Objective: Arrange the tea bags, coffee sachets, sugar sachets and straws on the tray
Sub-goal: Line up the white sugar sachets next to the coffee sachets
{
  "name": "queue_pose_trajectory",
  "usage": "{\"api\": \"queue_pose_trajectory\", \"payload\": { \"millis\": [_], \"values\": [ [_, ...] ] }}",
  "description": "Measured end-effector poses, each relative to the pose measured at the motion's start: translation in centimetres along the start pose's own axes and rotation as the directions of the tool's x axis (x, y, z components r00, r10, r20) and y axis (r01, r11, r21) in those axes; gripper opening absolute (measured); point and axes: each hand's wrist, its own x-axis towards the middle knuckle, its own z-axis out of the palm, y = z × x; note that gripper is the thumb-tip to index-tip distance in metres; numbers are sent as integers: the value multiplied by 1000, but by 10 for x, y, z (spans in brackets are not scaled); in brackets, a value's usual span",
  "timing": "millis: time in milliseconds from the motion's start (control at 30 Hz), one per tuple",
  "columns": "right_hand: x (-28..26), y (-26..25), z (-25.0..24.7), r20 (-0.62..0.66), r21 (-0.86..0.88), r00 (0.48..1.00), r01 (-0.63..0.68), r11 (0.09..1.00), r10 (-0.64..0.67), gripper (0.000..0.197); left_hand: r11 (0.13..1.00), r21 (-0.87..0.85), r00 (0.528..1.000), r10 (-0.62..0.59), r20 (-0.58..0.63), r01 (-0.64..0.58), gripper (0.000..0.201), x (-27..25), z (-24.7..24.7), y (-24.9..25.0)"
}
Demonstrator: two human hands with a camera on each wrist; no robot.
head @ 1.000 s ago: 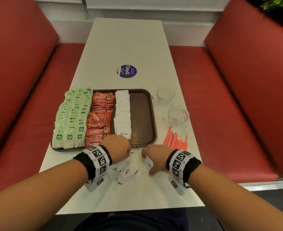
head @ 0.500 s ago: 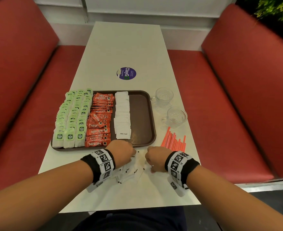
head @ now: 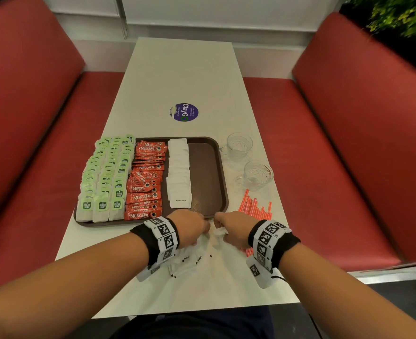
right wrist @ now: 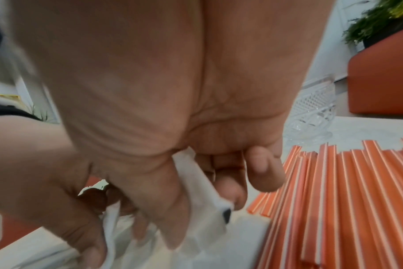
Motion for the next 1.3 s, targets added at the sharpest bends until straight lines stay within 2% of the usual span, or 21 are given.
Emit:
{"api": "queue_pose_trajectory", "payload": {
  "millis": [67,133,233,333,467,567,633,733,833,900,1000,1100,1167,1233,1300],
  "values": [
    [1,0,-3,-18,-12,1000,25,1000,-25,12,999,-33,999,12,-32,-13,25,-2,-5,-4],
    [4,-1,-5,-52,24,998,35,999,-34,9,991,-135,993,-15,-117,-1,17,-7,-11,-12],
    [10,-1,-8,-138,171,990,25,985,-1,17,949,-313,962,-126,-242,45,13,-17,-18,-29],
    [17,-3,-9,-238,358,971,72,931,16,8,904,-419,922,-229,-311,83,11,-25,-18,-45],
    [29,-11,-10,-376,417,926,199,887,-31,25,833,-544,868,-342,-360,103,12,-29,-12,-57],
    [41,-17,-14,-451,390,892,235,890,-38,15,764,-644,860,-355,-366,41,7,-36,-9,-61],
    [48,-20,-15,-437,398,898,234,887,-40,15,735,-677,853,-372,-365,32,4,-39,-6,-67],
    [56,-24,-14,-426,430,905,208,879,-6,16,717,-687,832,-448,-326,118,5,-37,-3,-78],
    [63,-23,-14,-369,463,922,70,884,121,24,704,-656,808,-537,-242,272,9,-31,2,-86],
    [67,-22,-15,-295,435,944,-6,900,149,30,706,-627,806,-556,-202,330,15,-26,5,-88],
    [68,-21,-15,-244,431,957,-38,901,157,30,719,-595,803,-563,-195,360,25,-20,7,-86],
    [67,-21,-13,-262,502,950,-15,865,169,16,717,-596,792,-574,-211,361,31,-17,10,-88],
    [68,-19,-13,-270,517,946,-13,856,177,12,748,-557,784,-567,-253,361,31,-16,12,-89],
    [69,-19,-13,-281,528,942,-8,849,183,11,801,-479,807,-524,-273,358,30,-15,12,-90],
    [71,-18,-14,-298,554,935,4,832,193,14,844,-409,852,-465,-241,345,28,-13,11,-88]
  ]
}}
